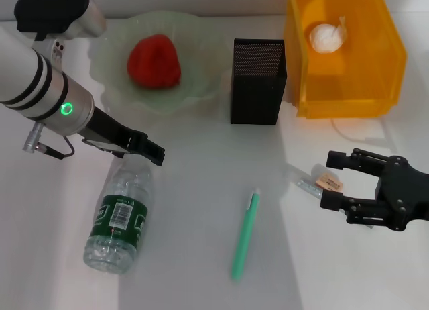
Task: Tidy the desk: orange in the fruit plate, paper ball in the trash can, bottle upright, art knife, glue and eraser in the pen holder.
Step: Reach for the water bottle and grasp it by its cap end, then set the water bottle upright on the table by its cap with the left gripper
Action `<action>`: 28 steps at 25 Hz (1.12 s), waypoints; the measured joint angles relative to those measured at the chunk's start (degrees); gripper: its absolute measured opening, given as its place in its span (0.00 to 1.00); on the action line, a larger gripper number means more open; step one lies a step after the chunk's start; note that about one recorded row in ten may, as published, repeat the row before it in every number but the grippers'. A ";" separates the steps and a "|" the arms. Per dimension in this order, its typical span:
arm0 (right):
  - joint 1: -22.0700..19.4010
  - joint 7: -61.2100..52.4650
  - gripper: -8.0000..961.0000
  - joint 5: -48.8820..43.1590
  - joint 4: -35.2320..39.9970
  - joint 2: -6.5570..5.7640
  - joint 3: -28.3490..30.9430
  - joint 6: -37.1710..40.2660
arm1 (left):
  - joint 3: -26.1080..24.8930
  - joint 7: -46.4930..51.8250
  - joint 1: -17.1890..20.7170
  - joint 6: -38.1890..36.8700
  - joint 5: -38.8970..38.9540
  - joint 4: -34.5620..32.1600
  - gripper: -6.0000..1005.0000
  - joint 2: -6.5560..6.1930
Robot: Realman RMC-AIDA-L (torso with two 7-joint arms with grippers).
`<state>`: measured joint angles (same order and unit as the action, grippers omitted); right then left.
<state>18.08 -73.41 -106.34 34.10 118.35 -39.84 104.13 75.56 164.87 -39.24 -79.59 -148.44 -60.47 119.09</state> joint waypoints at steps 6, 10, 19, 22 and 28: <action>0.03 0.01 0.89 0.00 0.00 0.04 0.06 0.00 | 1.39 0.01 0.19 0.74 -0.03 0.00 0.75 0.00; 0.03 0.02 0.89 0.00 0.00 0.04 0.07 0.00 | 3.18 0.01 0.28 1.19 0.17 -0.04 0.69 0.00; 0.03 0.03 0.89 0.00 0.00 0.06 0.13 -0.35 | 5.02 -0.36 0.60 1.24 0.25 -1.54 0.49 0.00; 0.03 0.03 0.89 0.00 0.00 0.14 0.11 -0.67 | 6.70 -0.47 1.78 0.91 0.27 -4.77 0.44 -0.02; 0.03 0.03 0.89 0.29 0.00 0.14 0.11 -0.73 | 10.88 -3.68 8.66 0.50 1.20 -20.56 0.45 -0.29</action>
<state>18.11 -73.39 -106.05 34.10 118.48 -39.73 103.39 86.43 161.19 -30.58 -79.09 -147.25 -81.03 118.80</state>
